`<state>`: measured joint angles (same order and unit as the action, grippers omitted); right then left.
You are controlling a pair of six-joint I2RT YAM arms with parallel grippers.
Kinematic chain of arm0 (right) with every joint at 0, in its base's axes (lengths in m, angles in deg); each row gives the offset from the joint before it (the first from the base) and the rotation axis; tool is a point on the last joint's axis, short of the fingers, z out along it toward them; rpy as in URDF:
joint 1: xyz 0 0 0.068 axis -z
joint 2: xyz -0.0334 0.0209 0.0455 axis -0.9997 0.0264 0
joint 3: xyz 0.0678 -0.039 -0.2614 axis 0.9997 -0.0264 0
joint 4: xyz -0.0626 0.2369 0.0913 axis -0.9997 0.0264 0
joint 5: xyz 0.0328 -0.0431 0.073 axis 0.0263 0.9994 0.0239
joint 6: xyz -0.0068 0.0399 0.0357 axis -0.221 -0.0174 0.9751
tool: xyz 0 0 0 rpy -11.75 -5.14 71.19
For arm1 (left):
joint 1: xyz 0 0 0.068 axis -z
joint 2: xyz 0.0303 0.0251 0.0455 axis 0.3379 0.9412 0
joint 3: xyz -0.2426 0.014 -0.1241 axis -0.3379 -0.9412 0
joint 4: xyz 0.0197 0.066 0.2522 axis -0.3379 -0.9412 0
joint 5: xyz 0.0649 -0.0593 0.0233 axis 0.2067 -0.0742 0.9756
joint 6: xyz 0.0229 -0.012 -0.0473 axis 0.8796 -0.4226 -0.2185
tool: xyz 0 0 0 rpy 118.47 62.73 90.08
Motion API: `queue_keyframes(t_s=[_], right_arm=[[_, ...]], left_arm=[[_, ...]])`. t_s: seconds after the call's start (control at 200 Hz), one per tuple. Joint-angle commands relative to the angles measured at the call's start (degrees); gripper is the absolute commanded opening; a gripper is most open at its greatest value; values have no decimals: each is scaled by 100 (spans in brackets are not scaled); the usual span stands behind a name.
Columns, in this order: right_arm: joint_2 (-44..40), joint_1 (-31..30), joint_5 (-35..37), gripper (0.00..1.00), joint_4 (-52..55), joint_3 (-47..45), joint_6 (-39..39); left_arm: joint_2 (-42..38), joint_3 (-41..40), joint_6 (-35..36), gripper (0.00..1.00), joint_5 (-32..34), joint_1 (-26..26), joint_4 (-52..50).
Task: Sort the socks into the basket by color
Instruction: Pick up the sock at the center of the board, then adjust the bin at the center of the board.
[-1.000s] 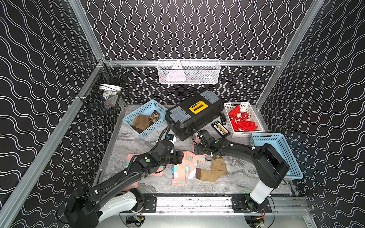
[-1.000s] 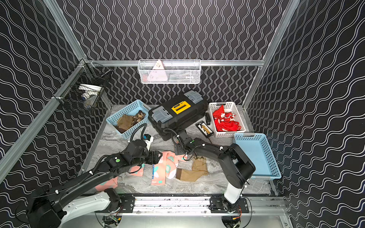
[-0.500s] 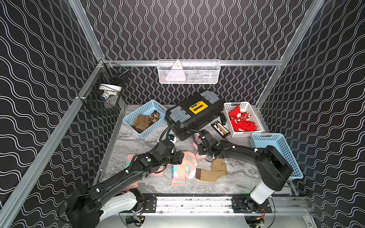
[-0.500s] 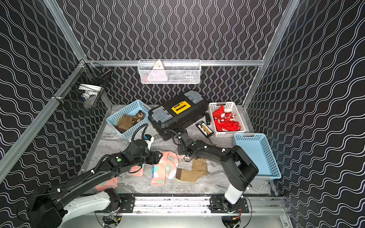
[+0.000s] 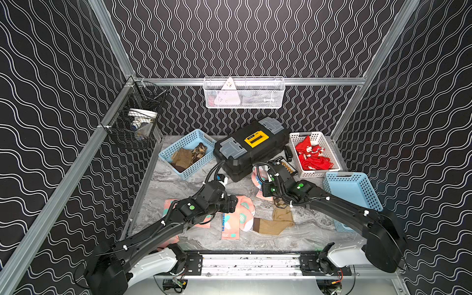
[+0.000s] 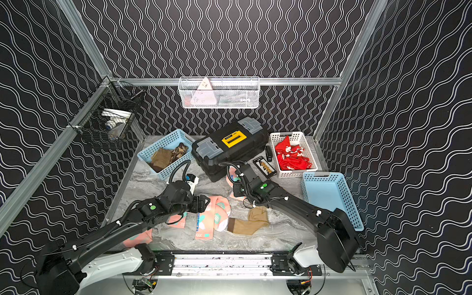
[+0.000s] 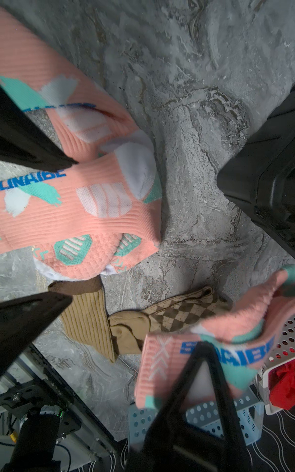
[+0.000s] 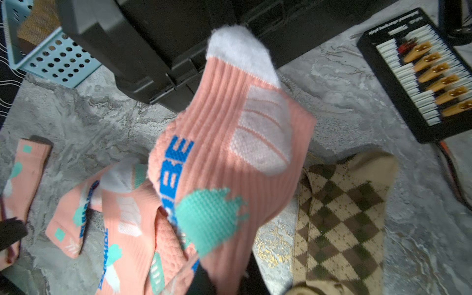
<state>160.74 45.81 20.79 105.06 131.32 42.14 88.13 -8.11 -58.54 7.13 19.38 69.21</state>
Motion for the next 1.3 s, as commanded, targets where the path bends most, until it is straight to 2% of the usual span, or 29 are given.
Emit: queue_keyframes(t_s=[0.0,0.23,0.345,0.455,0.555,0.801,0.991,1.101,1.191,1.296], right_arm=[[-318,-2,203,0,592,101,113],[-876,48,1229,0,1878,401,523],[-1168,317,1652,0,2666,517,857],[-1464,993,1714,0,3190,502,1008],[-1708,1899,1647,0,3367,456,842],[-1602,3551,1963,0,2923,425,435],[-1180,4487,1813,0,2337,313,909],[-923,4837,2016,0,1902,241,1071],[-594,5235,1921,0,1550,160,1150],[-116,5698,1337,0,1225,34,1245]], left_arm=[[24,-40,52,78,10,5,-40],[208,22,103,79,-57,23,-12],[315,103,131,78,-73,46,25],[451,205,199,78,-118,55,71],[585,281,252,78,-163,55,124],[812,352,262,78,-374,61,302],[752,354,229,78,-567,59,292],[623,287,253,78,-588,60,271],[583,251,246,78,-657,59,273],[532,178,237,78,-707,59,328]])
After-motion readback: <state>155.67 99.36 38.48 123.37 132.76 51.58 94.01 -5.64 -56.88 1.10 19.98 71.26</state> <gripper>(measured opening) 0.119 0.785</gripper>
